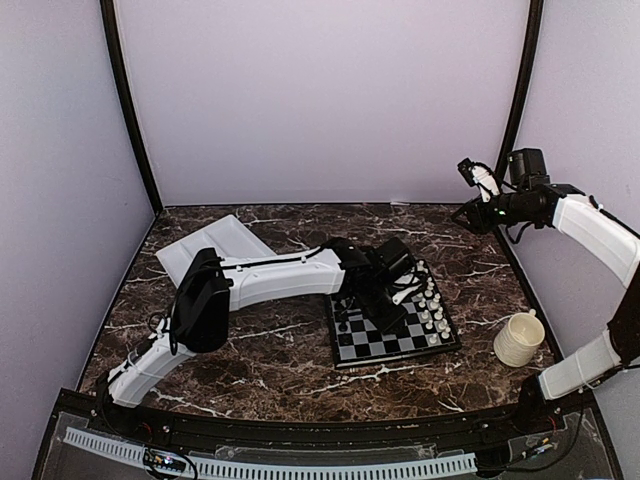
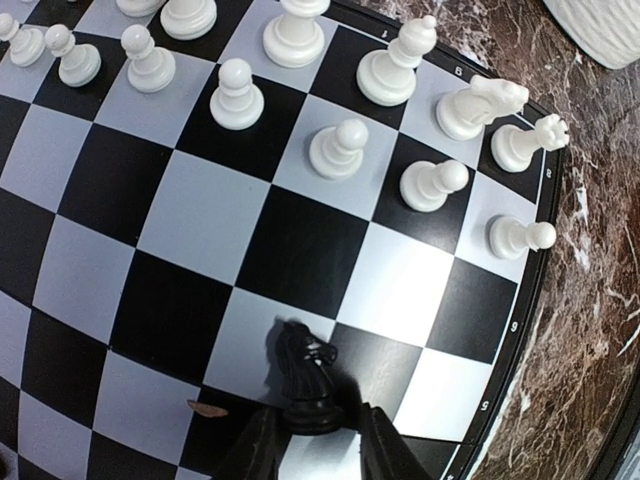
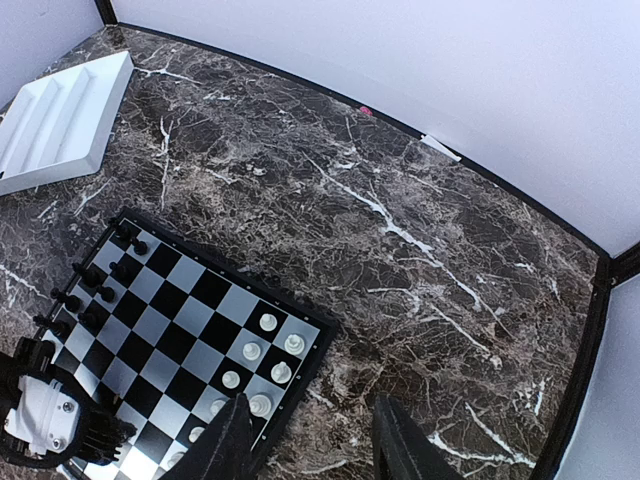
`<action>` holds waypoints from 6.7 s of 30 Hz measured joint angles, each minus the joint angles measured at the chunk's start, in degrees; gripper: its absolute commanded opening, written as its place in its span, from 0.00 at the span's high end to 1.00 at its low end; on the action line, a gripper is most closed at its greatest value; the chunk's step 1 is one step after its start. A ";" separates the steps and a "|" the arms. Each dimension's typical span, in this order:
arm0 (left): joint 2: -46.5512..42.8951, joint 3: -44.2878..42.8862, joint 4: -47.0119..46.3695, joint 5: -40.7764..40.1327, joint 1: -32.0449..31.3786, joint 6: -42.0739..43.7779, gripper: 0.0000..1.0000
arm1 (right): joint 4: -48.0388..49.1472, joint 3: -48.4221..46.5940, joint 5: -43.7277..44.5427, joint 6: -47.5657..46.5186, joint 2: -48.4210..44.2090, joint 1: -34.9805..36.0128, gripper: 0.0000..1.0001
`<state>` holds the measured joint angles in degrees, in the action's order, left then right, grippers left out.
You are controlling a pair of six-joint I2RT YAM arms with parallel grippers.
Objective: Set up the chess pieces on the board
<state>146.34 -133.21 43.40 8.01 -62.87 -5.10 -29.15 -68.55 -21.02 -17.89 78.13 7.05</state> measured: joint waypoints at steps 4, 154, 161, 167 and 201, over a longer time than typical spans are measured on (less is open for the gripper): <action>0.07 -0.07 -0.02 -0.04 0.02 0.00 0.81 | 0.00 0.02 0.00 0.02 0.02 0.00 0.57; -66.42 68.59 -40.76 -14.10 26.51 1.38 0.44 | -31.74 -57.05 18.38 -9.29 60.00 37.97 0.95; -66.40 68.59 -40.76 -13.94 26.51 1.40 0.44 | -31.74 -57.05 18.97 -9.27 60.00 37.97 0.90; -66.40 68.59 -40.76 -13.73 26.51 1.38 0.44 | -31.74 -57.05 19.43 -9.25 60.00 37.97 0.88; -61.31 61.24 -26.05 -26.64 28.48 -5.73 0.42 | -31.28 -55.28 22.99 -9.18 52.87 37.90 0.73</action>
<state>85.03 -71.96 17.34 -18.63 -34.39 -10.83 -60.42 -123.83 1.98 -27.07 131.00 44.95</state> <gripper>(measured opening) 0.593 0.257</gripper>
